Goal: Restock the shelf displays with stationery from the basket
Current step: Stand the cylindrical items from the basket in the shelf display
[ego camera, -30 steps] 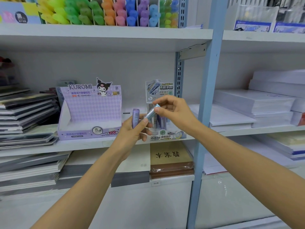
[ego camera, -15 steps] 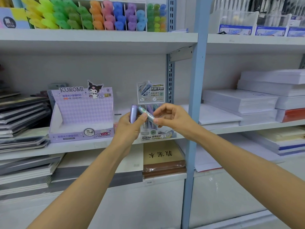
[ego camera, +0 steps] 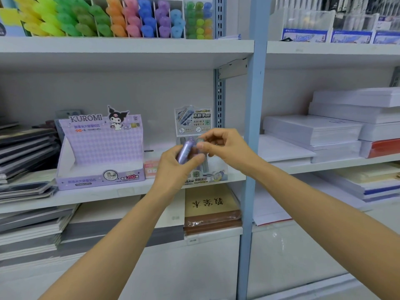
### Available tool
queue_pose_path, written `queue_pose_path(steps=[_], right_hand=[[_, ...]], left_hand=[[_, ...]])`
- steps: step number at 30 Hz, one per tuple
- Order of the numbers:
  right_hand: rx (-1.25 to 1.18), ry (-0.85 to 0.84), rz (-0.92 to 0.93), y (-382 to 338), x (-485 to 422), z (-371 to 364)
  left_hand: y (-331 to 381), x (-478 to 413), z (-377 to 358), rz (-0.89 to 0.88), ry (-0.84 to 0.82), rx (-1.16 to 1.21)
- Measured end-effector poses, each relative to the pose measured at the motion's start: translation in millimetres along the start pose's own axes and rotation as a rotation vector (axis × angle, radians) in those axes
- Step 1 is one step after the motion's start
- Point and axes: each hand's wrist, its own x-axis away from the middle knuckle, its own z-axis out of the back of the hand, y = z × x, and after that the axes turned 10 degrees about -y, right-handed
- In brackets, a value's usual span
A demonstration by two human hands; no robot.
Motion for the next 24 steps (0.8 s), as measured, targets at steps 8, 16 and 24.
queue_pose_path(steps=[8,16,24], right_hand=[[0.179,0.296,-0.008,30,-8,19],[0.323,0.18,-0.06,52,-18,5],[0.411,0.076,-0.058,52,-26,10]], left_hand=[[-8,-1,10,0.173,-0.008,0.131],[-20,3,14,0.151,-0.044,0.15],[-27,5,18,0.098,-0.119,0.176]])
